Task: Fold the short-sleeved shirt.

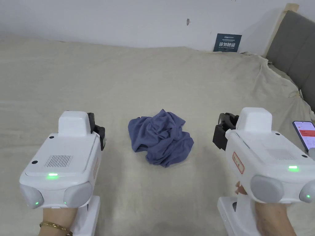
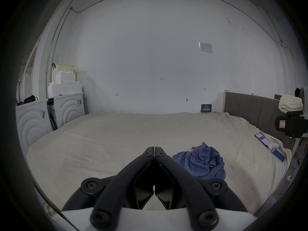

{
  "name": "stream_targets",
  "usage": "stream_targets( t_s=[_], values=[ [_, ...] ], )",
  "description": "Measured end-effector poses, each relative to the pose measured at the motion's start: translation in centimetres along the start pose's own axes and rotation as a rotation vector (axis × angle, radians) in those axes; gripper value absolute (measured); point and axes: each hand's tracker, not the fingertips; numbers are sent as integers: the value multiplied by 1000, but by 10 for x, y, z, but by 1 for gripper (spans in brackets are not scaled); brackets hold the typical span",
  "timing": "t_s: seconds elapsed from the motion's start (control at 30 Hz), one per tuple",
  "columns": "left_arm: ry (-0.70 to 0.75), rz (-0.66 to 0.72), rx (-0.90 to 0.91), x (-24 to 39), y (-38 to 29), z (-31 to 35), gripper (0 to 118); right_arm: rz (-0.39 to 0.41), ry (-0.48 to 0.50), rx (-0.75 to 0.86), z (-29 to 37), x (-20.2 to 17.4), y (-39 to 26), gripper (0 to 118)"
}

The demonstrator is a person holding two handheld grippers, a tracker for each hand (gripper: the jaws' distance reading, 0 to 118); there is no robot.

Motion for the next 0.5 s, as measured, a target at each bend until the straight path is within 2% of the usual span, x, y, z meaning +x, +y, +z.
stream_targets(
  t_s=[0.03,0.07,0.1,0.13,0.2,0.33,0.5],
  values=[
    [-1,-1,-1,0,0,-1,0,-6,3,-15,-5,2,5,58],
    [0,-5,-1,0,1,-1,0,-10,16,-35,-12,3,8,79],
    [1,-7,-2,-1,1,-2,0,-13,28,-51,-19,4,11,93],
    [-1,-7,-2,-1,1,-3,0,-3,27,-71,-28,4,15,99],
    [-4,-7,-9,-1,2,-6,0,6,9,-114,-47,4,22,101],
    [-12,-6,-16,0,3,-12,0,9,-24,-246,-98,5,32,115],
    [-18,6,-30,0,2,-25,0,-39,-29,-429,-166,12,30,115]
  ],
)
